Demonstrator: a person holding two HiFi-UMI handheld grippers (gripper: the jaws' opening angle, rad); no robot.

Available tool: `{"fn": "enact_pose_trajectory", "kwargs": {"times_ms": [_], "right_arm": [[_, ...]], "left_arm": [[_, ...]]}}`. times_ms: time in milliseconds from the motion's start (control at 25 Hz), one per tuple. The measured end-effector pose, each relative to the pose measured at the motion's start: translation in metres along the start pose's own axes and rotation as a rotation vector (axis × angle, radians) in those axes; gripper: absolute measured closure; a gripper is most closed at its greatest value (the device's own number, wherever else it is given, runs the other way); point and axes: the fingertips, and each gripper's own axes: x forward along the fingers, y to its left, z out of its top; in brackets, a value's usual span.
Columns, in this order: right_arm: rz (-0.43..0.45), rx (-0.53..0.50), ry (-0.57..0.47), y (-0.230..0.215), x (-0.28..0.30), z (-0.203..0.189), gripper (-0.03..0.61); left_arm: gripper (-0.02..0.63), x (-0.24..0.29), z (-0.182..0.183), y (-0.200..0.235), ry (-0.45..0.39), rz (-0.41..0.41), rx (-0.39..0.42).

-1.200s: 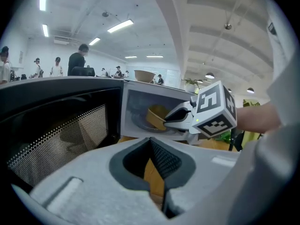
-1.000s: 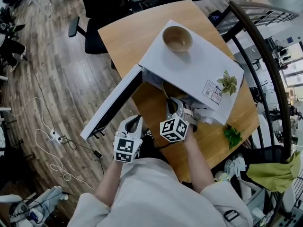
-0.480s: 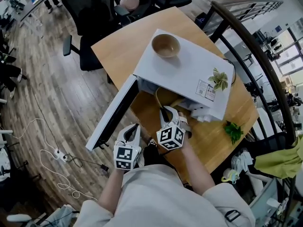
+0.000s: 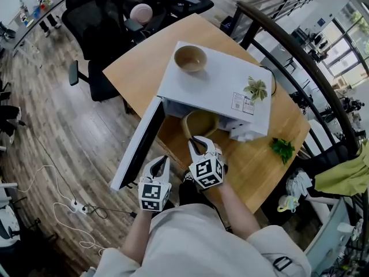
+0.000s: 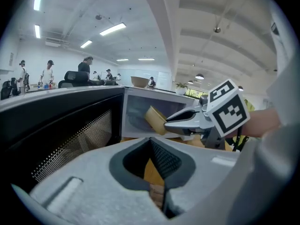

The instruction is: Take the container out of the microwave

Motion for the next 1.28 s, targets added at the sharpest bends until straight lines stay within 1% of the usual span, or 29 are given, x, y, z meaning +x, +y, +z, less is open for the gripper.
{"fn": "enact_pose_trajectory", "kwargs": {"times_ms": [160,560,760,1000,1160,1280], "right_arm": [[-0.009,0.046,-0.016,0.008,-0.011,0.002,0.531],[-0.059,0.122,-0.066,0.023,-0.036,0.01,0.531],[-0.083,0.198,-0.084,0.026,-0.051,0.006,0.531],[-0.077,0.307,-0.114,0.039,-0.068,-0.004,0.531],[-0.117,0.336,-0.139,0.037,-0.081,-0.005,0.532],[-0.129,0.372,-0.159,0.039,-0.09,-0.005,0.532]], "left_arm": [[0.611,-0.006,-0.001,-0.002,-0.007,-0.02,0.008],[0.611,-0.011,0.004,-0.01,-0.025,-0.071,0.036],[0.611,-0.013,0.003,-0.019,-0.023,-0.105,0.053],[0.611,-0.019,0.005,-0.032,-0.037,-0.145,0.07],[0.611,-0.02,0.009,-0.039,-0.051,-0.171,0.084],[0.611,-0.023,0.011,-0.043,-0.059,-0.179,0.088]]}}
